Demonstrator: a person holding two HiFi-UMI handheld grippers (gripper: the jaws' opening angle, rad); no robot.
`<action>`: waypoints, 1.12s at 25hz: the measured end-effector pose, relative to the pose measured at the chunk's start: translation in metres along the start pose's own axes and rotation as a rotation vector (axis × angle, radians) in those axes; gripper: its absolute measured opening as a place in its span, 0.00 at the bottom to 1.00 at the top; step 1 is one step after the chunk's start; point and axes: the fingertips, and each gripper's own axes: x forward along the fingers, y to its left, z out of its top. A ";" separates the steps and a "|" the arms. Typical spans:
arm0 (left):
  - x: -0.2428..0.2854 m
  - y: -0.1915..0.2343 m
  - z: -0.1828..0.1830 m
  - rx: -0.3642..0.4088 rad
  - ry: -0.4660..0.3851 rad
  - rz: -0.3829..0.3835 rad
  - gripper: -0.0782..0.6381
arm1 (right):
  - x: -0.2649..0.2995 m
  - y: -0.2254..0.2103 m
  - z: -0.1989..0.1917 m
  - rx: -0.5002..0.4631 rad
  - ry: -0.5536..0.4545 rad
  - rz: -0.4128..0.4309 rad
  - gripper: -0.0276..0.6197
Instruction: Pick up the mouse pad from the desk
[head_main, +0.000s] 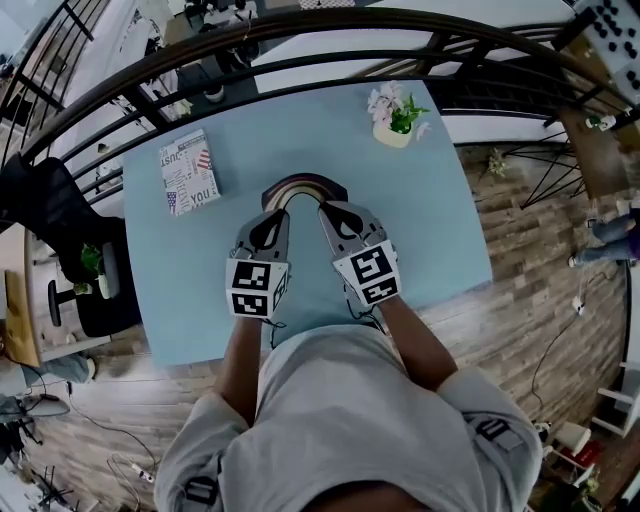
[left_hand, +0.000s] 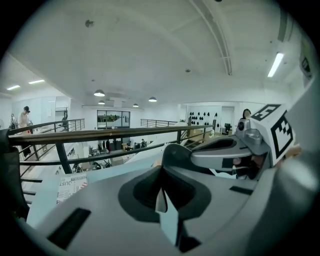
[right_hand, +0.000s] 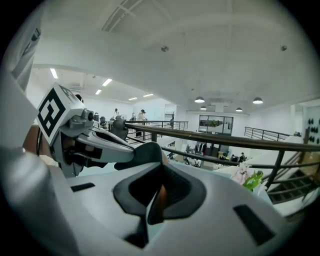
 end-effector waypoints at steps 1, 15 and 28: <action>-0.003 0.000 0.008 0.002 -0.021 0.005 0.14 | -0.003 0.000 0.010 0.000 -0.022 -0.007 0.07; -0.034 -0.009 0.059 -0.002 -0.171 0.028 0.14 | -0.034 0.001 0.075 -0.070 -0.179 -0.086 0.07; -0.039 -0.014 0.063 0.006 -0.185 0.015 0.14 | -0.040 0.003 0.081 -0.068 -0.195 -0.096 0.07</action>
